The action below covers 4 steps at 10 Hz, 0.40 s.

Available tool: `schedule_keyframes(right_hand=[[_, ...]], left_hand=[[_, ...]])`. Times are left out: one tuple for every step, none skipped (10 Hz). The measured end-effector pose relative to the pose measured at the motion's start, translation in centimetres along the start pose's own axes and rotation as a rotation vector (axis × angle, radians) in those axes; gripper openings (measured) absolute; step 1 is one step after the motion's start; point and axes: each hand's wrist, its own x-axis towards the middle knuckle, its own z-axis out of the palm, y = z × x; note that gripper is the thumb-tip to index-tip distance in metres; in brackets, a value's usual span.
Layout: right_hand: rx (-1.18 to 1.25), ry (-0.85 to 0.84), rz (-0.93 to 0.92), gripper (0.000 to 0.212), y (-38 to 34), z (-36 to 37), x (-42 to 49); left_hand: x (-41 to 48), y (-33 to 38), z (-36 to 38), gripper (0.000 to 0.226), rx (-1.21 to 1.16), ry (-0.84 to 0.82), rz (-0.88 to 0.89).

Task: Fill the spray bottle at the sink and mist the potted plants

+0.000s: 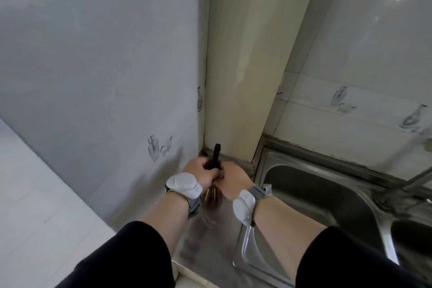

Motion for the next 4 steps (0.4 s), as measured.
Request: schedule_keyframes(right_hand=[[0.002,-0.021,0.023,0.034,0.3,0.8,0.7],[0.033,-0.032,0.022,0.034,0.3,1.1,0.6],[0.018,-0.043,-0.023,0.034,0.4,0.8,0.2],[-0.048,-0.054,-0.052,0.032,0.8,-0.9,-1.9]], left_hand=[[1.0,-1.3,0.4,0.014,0.000,-0.032,-0.009],[1.2,-2.1,0.8,0.026,0.013,-0.004,0.002],[1.5,-2.1,0.7,0.025,0.082,-0.010,0.004],[0.5,-0.9,1.4,0.008,0.131,-0.024,-0.004]])
